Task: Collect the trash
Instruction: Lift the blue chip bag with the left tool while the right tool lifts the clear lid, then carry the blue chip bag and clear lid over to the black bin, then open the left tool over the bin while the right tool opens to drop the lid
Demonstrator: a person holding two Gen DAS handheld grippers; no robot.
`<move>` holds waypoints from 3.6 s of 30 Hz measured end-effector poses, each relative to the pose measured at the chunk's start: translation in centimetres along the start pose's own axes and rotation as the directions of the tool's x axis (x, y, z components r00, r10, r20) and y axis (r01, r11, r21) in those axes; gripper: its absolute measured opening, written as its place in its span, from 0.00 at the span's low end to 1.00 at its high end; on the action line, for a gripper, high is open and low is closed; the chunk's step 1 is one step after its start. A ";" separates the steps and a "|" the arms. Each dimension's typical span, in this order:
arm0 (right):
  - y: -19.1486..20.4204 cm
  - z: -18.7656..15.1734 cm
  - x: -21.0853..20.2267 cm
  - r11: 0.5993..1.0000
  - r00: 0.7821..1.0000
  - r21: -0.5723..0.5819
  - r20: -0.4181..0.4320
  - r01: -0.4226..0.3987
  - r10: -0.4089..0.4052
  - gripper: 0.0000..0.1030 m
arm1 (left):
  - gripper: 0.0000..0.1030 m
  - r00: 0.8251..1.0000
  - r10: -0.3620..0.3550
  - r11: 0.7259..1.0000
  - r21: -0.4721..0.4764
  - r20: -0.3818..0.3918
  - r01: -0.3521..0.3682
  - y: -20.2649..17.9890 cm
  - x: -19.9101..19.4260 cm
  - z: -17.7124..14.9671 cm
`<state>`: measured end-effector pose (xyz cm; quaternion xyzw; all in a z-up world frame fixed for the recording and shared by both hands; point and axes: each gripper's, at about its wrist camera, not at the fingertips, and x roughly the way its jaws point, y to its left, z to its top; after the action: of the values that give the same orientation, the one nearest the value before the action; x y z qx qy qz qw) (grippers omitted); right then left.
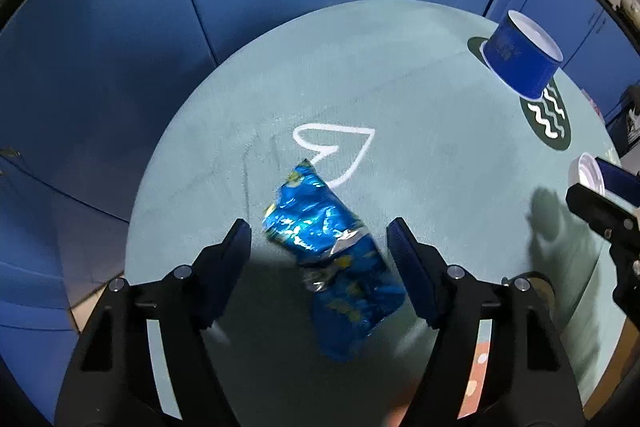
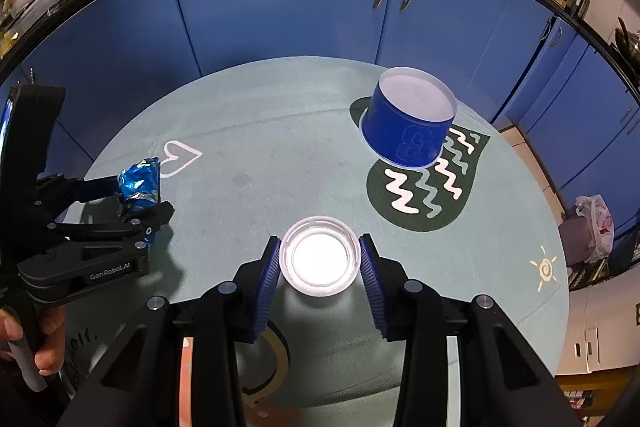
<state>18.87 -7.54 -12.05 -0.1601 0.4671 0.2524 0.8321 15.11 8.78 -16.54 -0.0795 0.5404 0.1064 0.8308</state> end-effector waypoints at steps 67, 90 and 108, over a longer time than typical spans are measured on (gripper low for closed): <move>-21.3 -19.2 -13.0 0.842 0.947 0.445 -0.053 0.307 -0.317 0.38 | 0.49 0.966 -0.260 0.792 0.572 0.004 0.211 -31.0 -8.8 -5.8; -26.1 -28.8 -16.5 0.701 0.908 0.585 -0.184 0.409 -0.376 0.38 | 0.52 0.930 -0.358 0.615 0.730 -0.081 0.300 -41.1 -11.5 -11.1; -26.9 -31.4 -15.9 0.676 0.918 0.624 -0.224 0.392 -0.326 0.38 | 0.84 0.922 -0.376 0.603 0.731 -0.092 0.319 -42.3 -12.4 -11.6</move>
<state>5.37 -49.68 -13.62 0.0423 0.5233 -0.1044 0.8447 11.14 -35.98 -9.18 0.1609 0.4811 -0.2803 0.8149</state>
